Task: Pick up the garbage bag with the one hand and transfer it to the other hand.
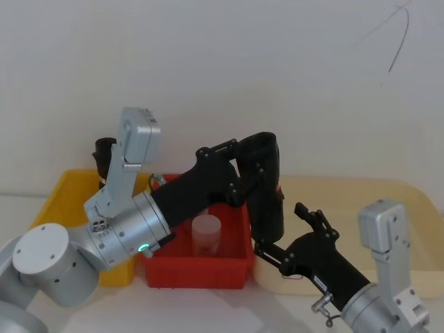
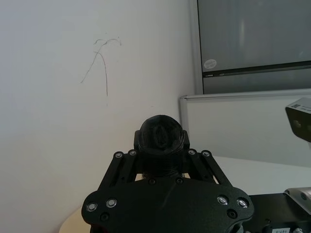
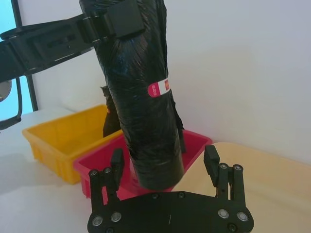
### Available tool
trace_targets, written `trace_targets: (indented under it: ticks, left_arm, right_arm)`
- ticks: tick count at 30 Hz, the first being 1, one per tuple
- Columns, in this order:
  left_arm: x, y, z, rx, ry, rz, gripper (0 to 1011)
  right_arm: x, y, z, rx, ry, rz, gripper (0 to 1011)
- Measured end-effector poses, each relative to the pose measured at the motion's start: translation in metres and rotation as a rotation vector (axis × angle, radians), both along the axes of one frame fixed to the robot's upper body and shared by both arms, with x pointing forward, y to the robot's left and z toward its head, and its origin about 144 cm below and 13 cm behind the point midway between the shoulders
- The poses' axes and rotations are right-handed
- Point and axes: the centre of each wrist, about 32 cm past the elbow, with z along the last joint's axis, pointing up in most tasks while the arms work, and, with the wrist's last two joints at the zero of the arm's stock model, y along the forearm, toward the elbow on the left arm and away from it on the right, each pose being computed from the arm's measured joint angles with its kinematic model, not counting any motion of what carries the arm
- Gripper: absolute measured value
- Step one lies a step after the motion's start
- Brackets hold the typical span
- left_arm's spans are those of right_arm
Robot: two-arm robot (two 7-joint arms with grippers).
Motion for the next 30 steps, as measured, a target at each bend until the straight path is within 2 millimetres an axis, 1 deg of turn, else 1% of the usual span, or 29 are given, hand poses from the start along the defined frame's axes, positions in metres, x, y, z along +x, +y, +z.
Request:
trace_targets:
  ticks: [17,18,19,22,23,24,25,26,28,30]
  left_arm:
    - [0.0,0.0,0.0,-0.001,0.0,-0.003,377]
    - [0.0,0.0,0.0,-0.001,0.0,-0.003,377]
    - [0.0,0.0,0.0,-0.001,0.0,-0.003,377]
    - [0.0,0.0,0.0,-0.001,0.0,-0.003,377]
    - [0.0,0.0,0.0,-0.001,0.0,-0.003,377]
    - [0.0,0.0,0.0,-0.001,0.0,-0.003,377]
    - [0.0,0.0,0.0,-0.001,0.0,-0.003,377]
    - [0.0,0.0,0.0,-0.001,0.0,-0.003,377]
    - [0.0,0.0,0.0,-0.001,0.0,-0.003,377]
    - [0.0,0.0,0.0,-0.001,0.0,-0.003,377]
  right_arm:
    - [0.014,0.013,0.007,-0.005,0.025,0.005,1000]
    - [0.015,0.013,0.007,-0.006,0.026,0.005,968]
    - [0.015,0.014,0.008,-0.006,0.025,0.005,968]
    - [0.016,0.015,0.008,-0.008,0.023,0.004,917]
    - [0.017,0.016,0.008,-0.008,0.022,0.004,874]
    - [0.017,0.016,0.008,-0.009,0.021,0.003,856]
    - [0.018,0.017,0.009,-0.01,0.022,0.001,803]
    - [0.018,0.017,0.009,-0.01,0.021,0.001,803]
    - [0.018,0.018,0.009,-0.011,0.022,-0.001,737]
    - [0.019,0.018,0.01,-0.012,0.023,-0.003,694]
